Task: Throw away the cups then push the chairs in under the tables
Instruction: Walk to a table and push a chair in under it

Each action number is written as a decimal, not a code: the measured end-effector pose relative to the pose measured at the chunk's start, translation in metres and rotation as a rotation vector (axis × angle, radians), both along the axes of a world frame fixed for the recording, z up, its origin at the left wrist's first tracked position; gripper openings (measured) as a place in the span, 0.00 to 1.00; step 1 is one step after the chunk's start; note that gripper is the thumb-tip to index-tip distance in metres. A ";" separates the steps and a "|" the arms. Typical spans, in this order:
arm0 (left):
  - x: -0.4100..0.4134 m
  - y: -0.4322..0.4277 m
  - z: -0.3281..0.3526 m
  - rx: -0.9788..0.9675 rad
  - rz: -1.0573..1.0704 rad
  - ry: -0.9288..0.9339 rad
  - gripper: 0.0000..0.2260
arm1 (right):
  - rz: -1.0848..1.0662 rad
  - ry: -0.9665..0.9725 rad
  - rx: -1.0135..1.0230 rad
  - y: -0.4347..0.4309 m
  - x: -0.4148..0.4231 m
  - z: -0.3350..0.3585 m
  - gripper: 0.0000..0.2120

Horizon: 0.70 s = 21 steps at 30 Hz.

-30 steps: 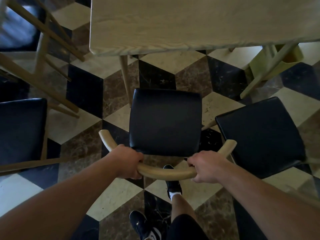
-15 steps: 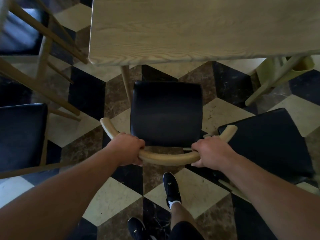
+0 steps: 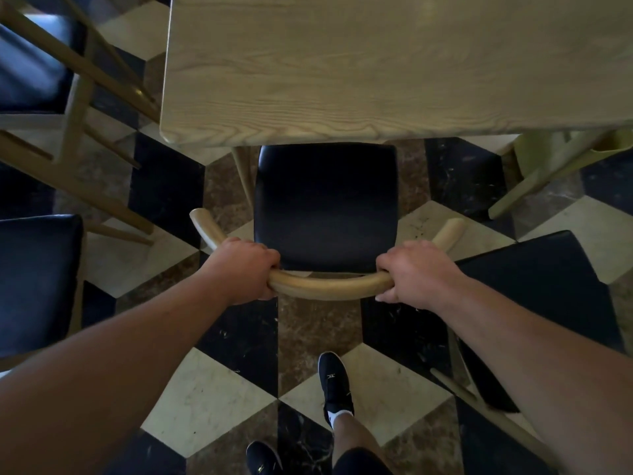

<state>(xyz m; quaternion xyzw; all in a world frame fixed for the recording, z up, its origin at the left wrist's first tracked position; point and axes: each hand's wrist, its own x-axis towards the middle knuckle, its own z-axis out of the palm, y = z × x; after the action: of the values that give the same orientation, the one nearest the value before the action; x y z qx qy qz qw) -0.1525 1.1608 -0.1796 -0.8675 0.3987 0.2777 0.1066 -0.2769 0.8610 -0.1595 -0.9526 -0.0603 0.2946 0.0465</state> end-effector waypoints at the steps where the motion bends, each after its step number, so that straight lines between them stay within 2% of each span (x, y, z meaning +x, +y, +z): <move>1: 0.005 -0.002 0.000 -0.001 0.005 -0.001 0.16 | -0.003 -0.007 0.009 -0.002 0.005 -0.001 0.16; 8: 0.043 -0.016 -0.002 -0.012 0.026 -0.027 0.15 | -0.005 -0.071 0.031 -0.014 0.042 -0.003 0.16; 13: 0.071 -0.033 -0.004 0.004 0.036 -0.041 0.13 | 0.006 -0.134 -0.028 -0.024 0.070 -0.007 0.15; 19: 0.098 -0.056 -0.007 0.124 0.012 0.031 0.10 | 0.042 -0.024 -0.100 -0.036 0.106 -0.016 0.10; 21: 0.103 -0.058 -0.007 0.154 -0.019 0.076 0.13 | 0.066 0.011 -0.108 -0.039 0.111 -0.017 0.09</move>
<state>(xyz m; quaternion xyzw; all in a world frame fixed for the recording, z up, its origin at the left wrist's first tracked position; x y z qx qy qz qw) -0.0500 1.1028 -0.1868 -0.8417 0.3881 0.3392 0.1607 -0.1662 0.8223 -0.1767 -0.9496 -0.0757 0.3038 -0.0144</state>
